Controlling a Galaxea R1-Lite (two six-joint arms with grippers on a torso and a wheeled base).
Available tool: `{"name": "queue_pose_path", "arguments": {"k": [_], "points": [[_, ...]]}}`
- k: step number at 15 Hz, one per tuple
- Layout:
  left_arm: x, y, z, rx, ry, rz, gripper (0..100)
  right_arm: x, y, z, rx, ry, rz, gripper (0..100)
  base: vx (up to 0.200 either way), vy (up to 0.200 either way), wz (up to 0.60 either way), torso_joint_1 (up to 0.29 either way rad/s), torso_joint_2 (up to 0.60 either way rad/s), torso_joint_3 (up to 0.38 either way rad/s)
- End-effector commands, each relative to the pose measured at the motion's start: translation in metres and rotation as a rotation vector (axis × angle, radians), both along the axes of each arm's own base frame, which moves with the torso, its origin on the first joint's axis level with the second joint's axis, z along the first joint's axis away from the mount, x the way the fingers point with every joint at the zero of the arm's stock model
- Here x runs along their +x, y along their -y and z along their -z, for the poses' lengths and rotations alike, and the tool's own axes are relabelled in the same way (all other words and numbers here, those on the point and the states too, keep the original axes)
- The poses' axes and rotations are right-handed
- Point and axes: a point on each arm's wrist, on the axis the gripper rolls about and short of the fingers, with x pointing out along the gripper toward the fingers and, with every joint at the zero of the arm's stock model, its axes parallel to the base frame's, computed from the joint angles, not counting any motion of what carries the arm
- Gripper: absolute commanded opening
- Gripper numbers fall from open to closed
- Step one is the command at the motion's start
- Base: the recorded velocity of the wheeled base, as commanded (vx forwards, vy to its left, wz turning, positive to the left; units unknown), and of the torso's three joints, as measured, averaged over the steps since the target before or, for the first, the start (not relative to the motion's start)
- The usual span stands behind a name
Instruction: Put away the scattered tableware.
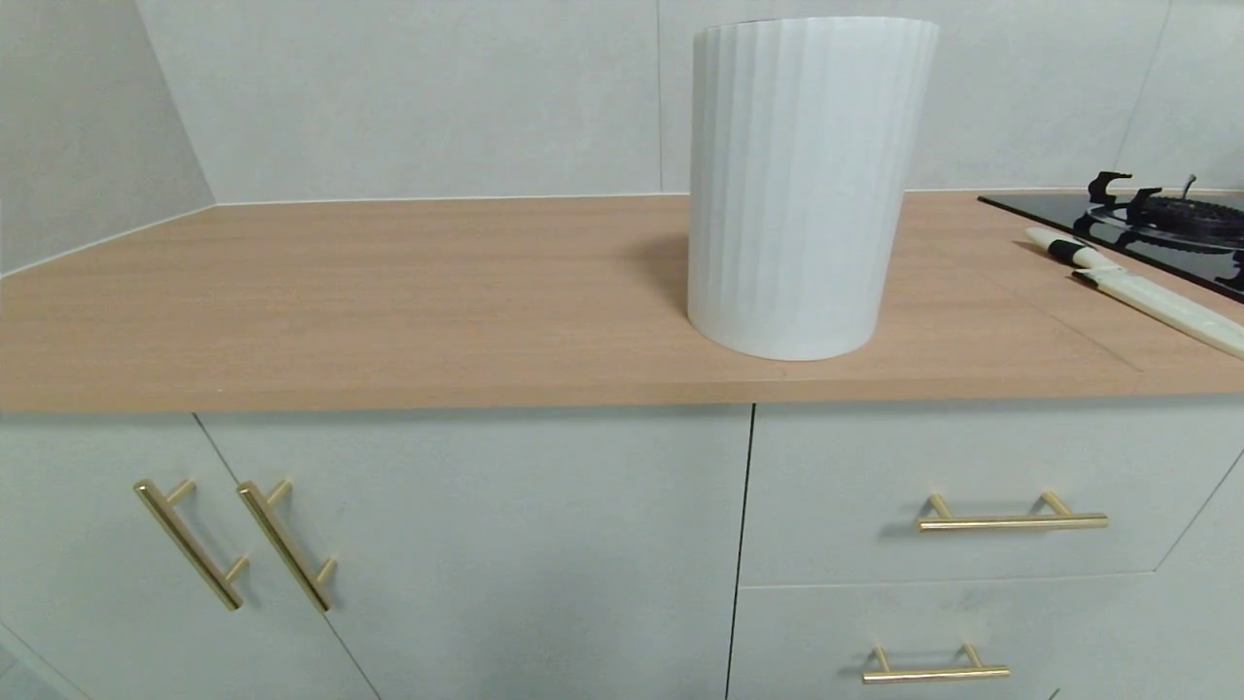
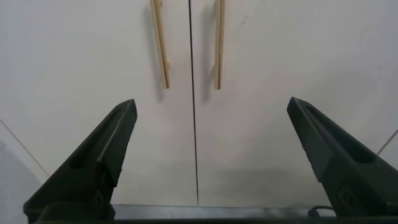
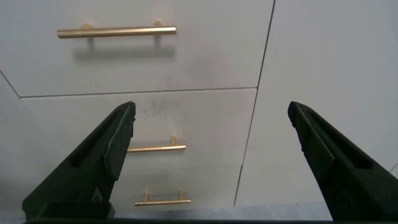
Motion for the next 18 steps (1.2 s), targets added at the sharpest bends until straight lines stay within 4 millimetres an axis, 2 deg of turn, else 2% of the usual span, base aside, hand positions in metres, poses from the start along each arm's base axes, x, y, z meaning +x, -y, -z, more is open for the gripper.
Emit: {"name": "queue_pose_path", "arguments": {"k": [1,4,18], "points": [[0.0001,0.0,-0.0002,0.0,0.0,-0.002,100,0.0001,0.0,0.0,0.0,-0.002,-0.002,100,0.0,-0.2,0.0,0.007,0.0,0.002],[0.0001,0.0,-0.0002,0.0,0.0,-0.002,100,0.0001,0.0,0.0,0.0,-0.002,0.0,100,0.0,-0.2,0.0,-0.001,0.0,0.002],[0.0001,0.0001,-0.0002,0.0,0.0,-0.001,100,0.0001,0.0,0.0,0.0,-0.002,-0.002,100,0.0,0.0,0.0,0.0,0.0,0.0]]}}
